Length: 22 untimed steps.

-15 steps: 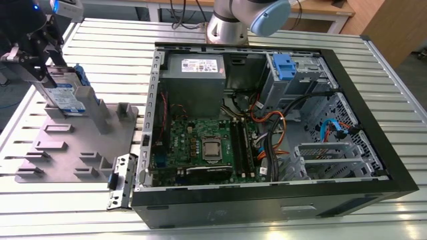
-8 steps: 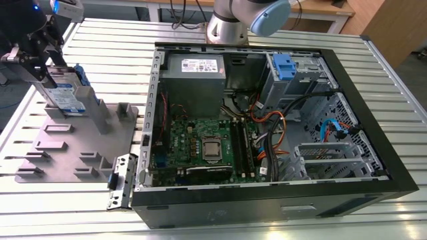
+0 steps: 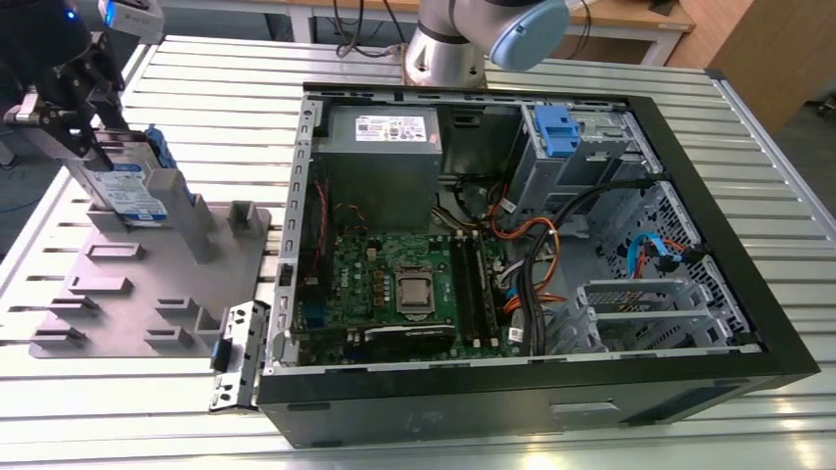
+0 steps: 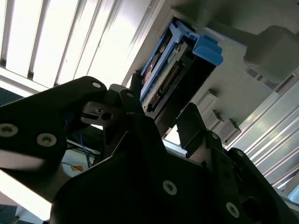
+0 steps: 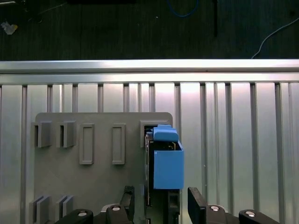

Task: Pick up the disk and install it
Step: 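Pick up the disk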

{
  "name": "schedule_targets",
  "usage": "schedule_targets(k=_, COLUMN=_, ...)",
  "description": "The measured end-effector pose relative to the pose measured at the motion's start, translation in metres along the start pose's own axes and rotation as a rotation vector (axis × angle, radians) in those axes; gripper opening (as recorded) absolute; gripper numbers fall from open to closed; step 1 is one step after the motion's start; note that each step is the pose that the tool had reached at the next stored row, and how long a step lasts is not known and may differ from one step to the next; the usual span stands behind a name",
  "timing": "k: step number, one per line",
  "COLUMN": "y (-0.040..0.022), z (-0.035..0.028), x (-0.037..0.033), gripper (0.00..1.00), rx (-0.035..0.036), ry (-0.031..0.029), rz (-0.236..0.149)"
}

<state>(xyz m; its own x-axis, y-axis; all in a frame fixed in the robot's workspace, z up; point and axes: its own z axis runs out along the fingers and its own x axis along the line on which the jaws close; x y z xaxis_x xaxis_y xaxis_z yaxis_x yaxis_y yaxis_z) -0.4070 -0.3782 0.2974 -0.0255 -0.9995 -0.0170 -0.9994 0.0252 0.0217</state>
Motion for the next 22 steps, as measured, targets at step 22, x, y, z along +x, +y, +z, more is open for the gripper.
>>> schedule_targets(k=22, y=0.0000, z=-0.0031, x=-0.0001, gripper=0.51, rx=0.0001, ry=-0.0001, rz=0.000)
